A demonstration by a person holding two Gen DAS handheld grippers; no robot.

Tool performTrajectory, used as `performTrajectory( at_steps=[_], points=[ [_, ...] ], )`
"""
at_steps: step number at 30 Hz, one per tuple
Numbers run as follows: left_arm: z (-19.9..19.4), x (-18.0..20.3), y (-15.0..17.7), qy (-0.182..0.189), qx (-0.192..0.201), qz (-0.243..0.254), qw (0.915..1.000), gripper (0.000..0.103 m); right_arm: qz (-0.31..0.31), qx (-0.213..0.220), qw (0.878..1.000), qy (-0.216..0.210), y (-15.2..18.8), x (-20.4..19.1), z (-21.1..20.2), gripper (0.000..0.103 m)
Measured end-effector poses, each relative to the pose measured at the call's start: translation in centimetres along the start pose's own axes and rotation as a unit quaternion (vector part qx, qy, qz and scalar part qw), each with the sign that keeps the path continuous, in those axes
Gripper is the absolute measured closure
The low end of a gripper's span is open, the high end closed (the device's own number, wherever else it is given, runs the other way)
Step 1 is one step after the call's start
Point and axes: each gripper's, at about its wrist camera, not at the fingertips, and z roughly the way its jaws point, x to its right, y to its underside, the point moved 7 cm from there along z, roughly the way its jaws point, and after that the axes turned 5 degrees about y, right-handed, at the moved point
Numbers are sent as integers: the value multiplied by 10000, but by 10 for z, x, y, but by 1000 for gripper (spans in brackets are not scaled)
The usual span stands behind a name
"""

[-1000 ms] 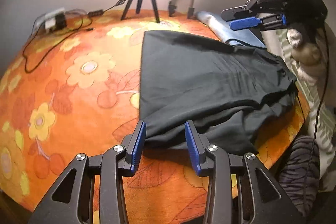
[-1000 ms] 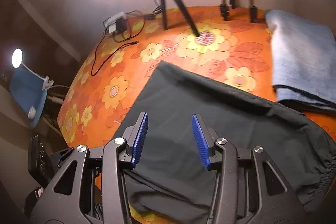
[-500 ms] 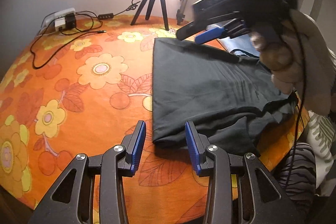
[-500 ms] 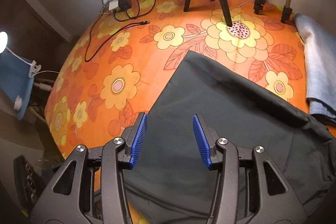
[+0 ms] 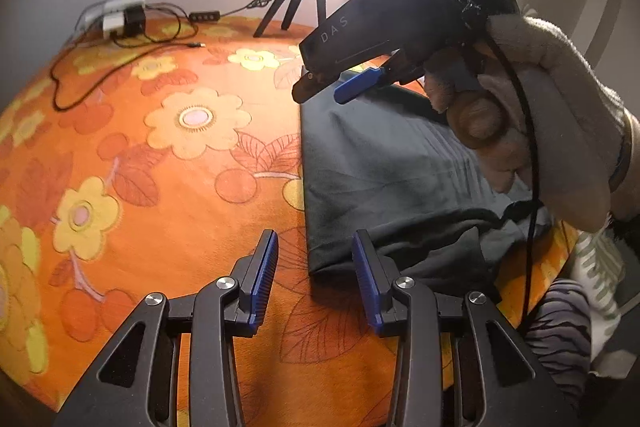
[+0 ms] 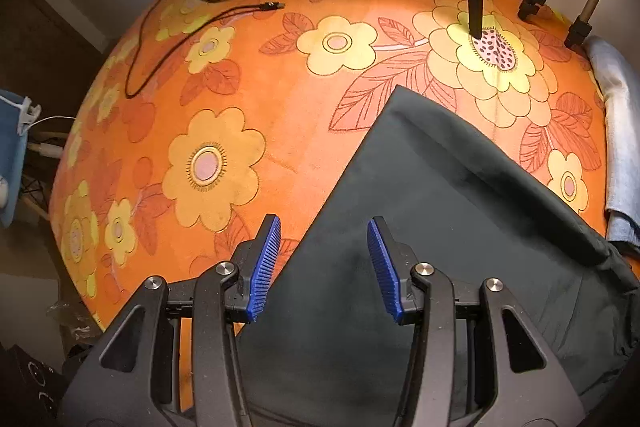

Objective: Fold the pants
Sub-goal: 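Move the right gripper to the long edge of the folded trousers, then grasp the trouser edge with the right gripper while the left gripper grasps beside it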

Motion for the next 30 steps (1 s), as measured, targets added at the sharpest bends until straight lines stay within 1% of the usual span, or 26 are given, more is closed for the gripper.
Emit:
performTrajectory(
  at_steps=[3, 9, 15, 20, 23, 24, 25, 26, 27, 28, 29, 30],
  points=[
    [6, -3, 0, 136, -42, -183, 9997, 66, -37, -61, 9999, 92, 1, -1, 7, 55],
    [11, 2, -3, 277, -62, -258, 9993, 66, -127, -182, 9993, 287, 2, -2, 17, 55],
    [17, 5, -10, 256, -51, -265, 9993, 66, -211, -290, 9981, 506, 1, -5, 26, 55],
    [23, 5, -12, 152, -79, -236, 9996, 66, -340, -329, 9966, 681, 3, -8, 30, 56],
    [25, 6, -12, 115, -105, -195, 9997, 66, -401, -284, 9957, 791, 3, -8, 30, 65],
    [26, 6, -11, 128, -118, -211, 9996, 66, -401, -266, 9960, 759, 3, -9, 30, 74],
    [28, 6, -11, 137, -133, -233, 9995, 66, -369, -251, 9966, 691, 3, -8, 29, 80],
    [29, 6, -11, 138, -146, -245, 9995, 66, -314, -269, 9973, 603, 3, -7, 27, 89],
    [31, 6, -11, 134, -160, -260, 9994, 66, -268, -270, 9979, 530, 3, -5, 26, 92],
    [32, 6, -11, 138, -174, -271, 9994, 64, -208, -247, 9985, 440, 3, -3, 24, 93],
    [34, 6, -11, 135, -183, -284, 9993, 57, -184, -224, 9988, 394, 4, -2, 23, 94],
    [36, 7, -11, 125, -188, -283, 9993, 54, -173, -198, 9991, 342, 4, -1, 21, 96]
  ],
)
